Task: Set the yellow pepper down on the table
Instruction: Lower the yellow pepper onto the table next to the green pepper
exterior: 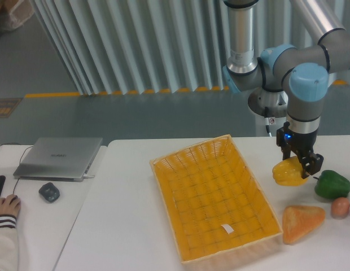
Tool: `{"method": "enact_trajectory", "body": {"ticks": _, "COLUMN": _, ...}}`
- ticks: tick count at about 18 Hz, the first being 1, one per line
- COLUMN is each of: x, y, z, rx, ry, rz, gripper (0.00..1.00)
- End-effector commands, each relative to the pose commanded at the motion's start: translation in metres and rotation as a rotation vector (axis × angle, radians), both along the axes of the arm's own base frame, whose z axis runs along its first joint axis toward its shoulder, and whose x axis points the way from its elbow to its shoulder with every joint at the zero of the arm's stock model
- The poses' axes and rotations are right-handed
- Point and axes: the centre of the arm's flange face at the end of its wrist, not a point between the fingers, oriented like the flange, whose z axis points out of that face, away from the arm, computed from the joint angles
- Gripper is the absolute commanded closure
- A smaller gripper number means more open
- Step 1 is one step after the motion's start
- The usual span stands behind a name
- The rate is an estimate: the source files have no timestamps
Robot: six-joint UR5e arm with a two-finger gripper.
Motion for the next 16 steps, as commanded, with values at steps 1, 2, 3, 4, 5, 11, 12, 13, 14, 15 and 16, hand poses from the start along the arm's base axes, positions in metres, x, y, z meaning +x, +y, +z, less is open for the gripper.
{"method": "enact_trajectory", "body": {"ticks": 1, "x": -0.002, "y": 0.0, "z": -0.001, "rx": 0.0, "ry": 0.0, "rz": 0.005, "gripper": 0.44}}
{"method": "enact_trajectory", "body": {"ticks": 2, "x": -0.002, "y": 0.001, "z": -0.002, "rx": 0.0, "ry": 0.0, "rz": 0.008, "gripper": 0.44}}
{"method": "enact_trajectory", "body": {"ticks": 3, "x": -0.003, "y": 0.0, "z": -0.002, "rx": -0.003, "ry": 0.001, "rz": 0.015, "gripper": 0.43}}
{"method": "enact_trajectory", "body": {"ticks": 4, "x": -0.003, "y": 0.0, "z": -0.003, "rx": -0.006, "ry": 0.002, "rz": 0.016, "gripper": 0.43}}
{"method": "enact_trajectory", "body": {"ticks": 5, "x": -0.005, "y": -0.001, "z": -0.003, "rx": -0.009, "ry": 0.006, "rz": 0.019, "gripper": 0.43}}
{"method": "enact_trajectory", "body": {"ticks": 11, "x": -0.014, "y": 0.009, "z": -0.031, "rx": -0.042, "ry": -0.038, "rz": 0.021, "gripper": 0.42}}
{"method": "enact_trajectory", "body": {"ticks": 12, "x": -0.011, "y": 0.012, "z": -0.031, "rx": -0.038, "ry": -0.04, "rz": 0.015, "gripper": 0.42}}
{"method": "enact_trajectory", "body": {"ticks": 13, "x": -0.006, "y": 0.017, "z": -0.032, "rx": -0.038, "ry": -0.039, "rz": 0.005, "gripper": 0.42}}
{"method": "enact_trajectory", "body": {"ticks": 14, "x": -0.004, "y": 0.018, "z": -0.032, "rx": -0.037, "ry": -0.038, "rz": 0.0, "gripper": 0.42}}
{"method": "enact_trajectory", "body": {"ticks": 15, "x": -0.004, "y": 0.018, "z": -0.033, "rx": -0.038, "ry": -0.039, "rz": 0.001, "gripper": 0.42}}
{"method": "enact_trajectory", "body": {"ticks": 16, "x": -0.004, "y": 0.019, "z": -0.034, "rx": -0.038, "ry": -0.041, "rz": 0.0, "gripper": 0.42}}
